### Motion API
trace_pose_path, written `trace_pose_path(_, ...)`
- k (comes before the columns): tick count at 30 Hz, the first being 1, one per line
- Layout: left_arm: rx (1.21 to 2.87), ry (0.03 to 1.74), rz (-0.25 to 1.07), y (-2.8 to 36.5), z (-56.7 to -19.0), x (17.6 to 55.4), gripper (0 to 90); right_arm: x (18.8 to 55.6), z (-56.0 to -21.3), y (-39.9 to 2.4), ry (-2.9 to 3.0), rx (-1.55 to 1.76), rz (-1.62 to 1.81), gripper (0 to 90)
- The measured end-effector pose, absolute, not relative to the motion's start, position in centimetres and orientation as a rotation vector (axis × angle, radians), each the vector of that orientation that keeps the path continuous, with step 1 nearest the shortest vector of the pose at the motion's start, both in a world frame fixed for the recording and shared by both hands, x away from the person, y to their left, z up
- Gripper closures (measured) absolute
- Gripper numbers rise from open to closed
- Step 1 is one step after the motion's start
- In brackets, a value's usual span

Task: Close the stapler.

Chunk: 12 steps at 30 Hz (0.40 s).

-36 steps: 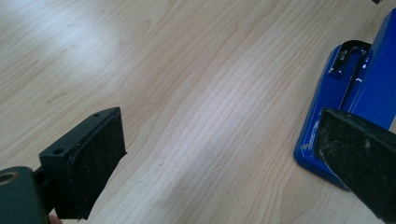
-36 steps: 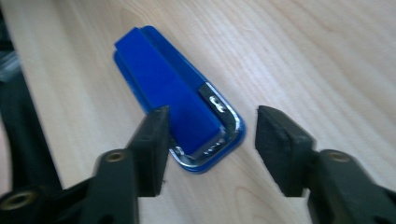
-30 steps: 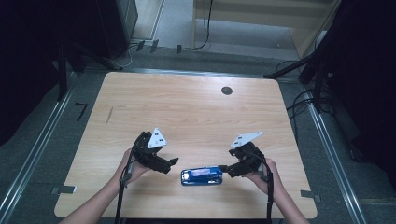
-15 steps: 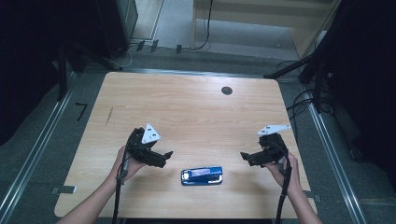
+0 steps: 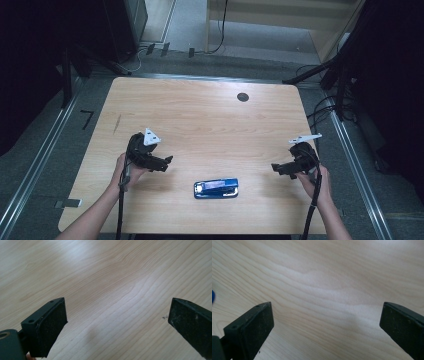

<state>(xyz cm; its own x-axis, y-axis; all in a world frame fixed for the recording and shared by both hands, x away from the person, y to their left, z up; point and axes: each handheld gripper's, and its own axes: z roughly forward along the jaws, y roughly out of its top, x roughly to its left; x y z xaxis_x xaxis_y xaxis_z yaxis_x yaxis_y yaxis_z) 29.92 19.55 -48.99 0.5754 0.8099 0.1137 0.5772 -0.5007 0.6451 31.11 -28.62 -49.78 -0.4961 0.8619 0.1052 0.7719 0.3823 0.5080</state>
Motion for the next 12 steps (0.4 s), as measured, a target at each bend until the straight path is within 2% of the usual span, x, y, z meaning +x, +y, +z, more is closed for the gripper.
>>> trace_pose_path(12,2.312,1.171,0.533,20.0,-50.8,30.9,2.6,31.5,-52.8,-29.6,2.451,1.496,0.687,0.0)
